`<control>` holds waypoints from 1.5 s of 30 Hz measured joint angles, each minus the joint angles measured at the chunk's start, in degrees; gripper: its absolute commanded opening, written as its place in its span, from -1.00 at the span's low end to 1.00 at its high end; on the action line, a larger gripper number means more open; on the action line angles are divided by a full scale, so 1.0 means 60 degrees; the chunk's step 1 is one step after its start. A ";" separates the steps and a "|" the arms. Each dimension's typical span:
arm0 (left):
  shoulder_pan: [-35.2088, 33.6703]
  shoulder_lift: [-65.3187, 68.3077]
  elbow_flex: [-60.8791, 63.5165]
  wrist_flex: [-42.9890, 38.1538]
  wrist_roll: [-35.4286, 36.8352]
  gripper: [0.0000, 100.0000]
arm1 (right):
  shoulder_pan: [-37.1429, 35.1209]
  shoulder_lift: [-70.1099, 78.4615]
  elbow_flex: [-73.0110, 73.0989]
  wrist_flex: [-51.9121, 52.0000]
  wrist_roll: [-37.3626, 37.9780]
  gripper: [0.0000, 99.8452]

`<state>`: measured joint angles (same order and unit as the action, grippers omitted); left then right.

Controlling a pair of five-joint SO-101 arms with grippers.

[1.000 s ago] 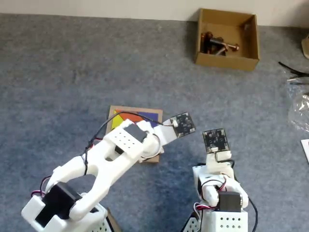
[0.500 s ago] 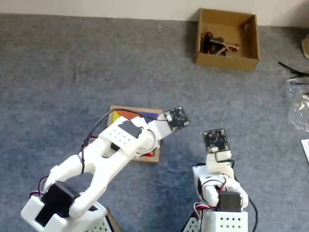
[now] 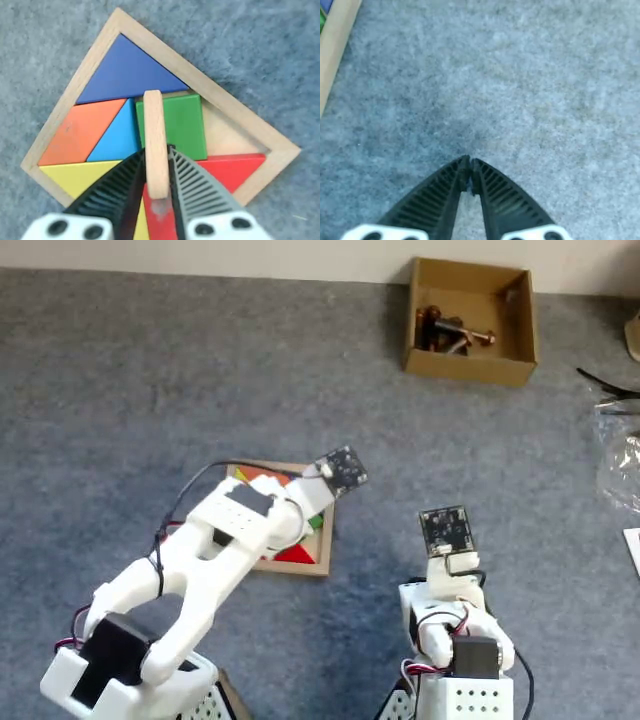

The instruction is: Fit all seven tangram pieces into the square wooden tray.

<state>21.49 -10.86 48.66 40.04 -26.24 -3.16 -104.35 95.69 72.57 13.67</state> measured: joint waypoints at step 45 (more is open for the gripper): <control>0.0718 -0.2066 0.0278 0.0850 0.0000 -0.99 | 0.0000 0.0000 0.0000 0.0000 0.0000 -0.99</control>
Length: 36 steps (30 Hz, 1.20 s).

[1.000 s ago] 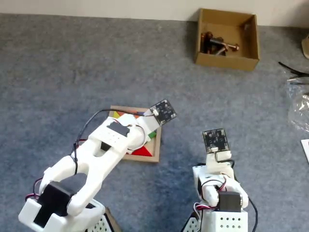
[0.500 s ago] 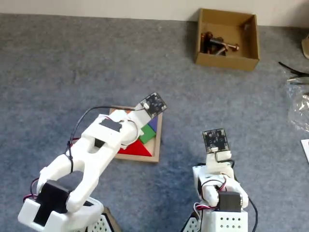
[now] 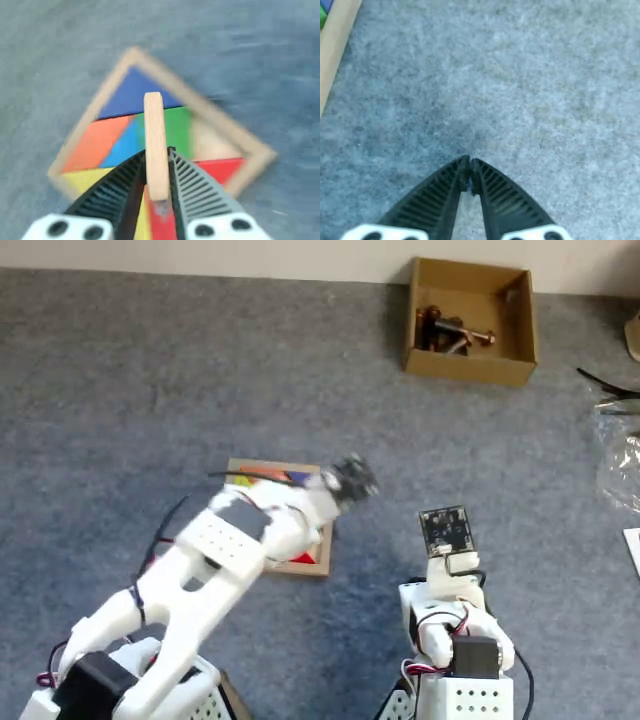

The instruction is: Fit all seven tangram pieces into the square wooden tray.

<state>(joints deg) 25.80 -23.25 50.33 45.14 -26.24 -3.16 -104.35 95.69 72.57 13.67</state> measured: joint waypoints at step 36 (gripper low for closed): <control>-0.0205 0.1993 -0.0498 0.0542 -0.0015 -0.98 | 0.0000 0.0000 0.0000 0.0000 0.0000 -0.99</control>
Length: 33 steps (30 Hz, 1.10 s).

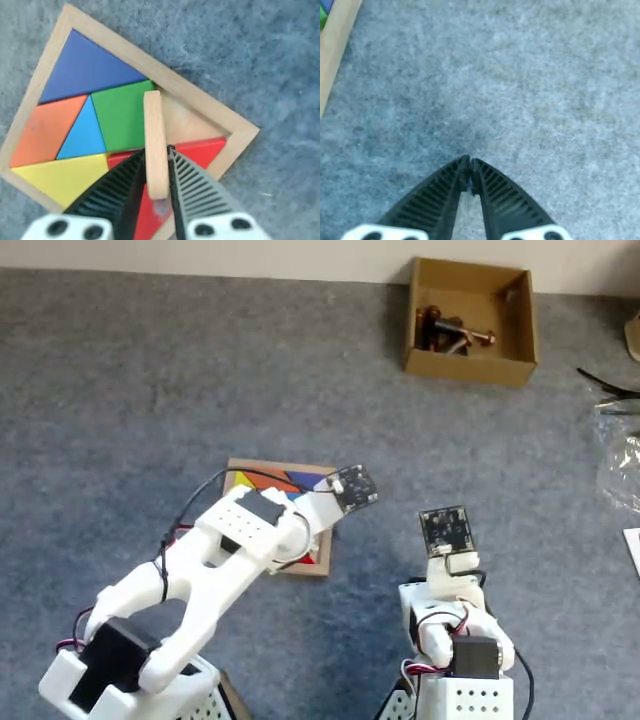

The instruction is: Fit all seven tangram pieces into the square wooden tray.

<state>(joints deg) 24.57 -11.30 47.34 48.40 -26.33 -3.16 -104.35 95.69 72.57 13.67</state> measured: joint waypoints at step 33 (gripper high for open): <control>-0.0044 -0.1729 0.0059 0.0381 0.0791 -0.80 | 0.0000 0.0000 0.0000 0.0000 0.0000 -0.99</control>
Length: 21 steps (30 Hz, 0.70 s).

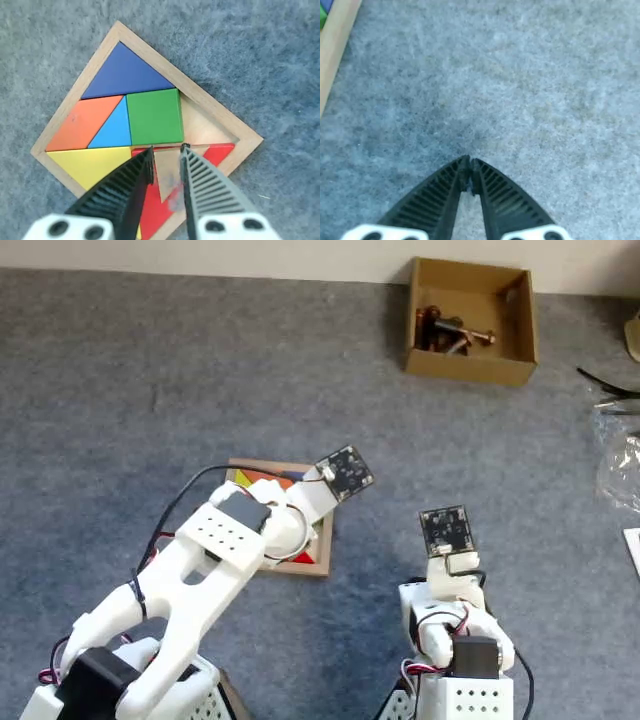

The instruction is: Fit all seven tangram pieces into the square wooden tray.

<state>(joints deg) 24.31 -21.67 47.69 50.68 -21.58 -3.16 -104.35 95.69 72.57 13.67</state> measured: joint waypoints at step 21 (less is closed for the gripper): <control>-0.1495 -0.0015 0.0190 0.0000 0.0044 -0.99 | 0.0000 0.0000 0.0000 0.0000 0.0000 -0.99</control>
<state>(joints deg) 15.34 -21.76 48.84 50.68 -21.32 -3.16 -104.35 95.69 72.57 13.67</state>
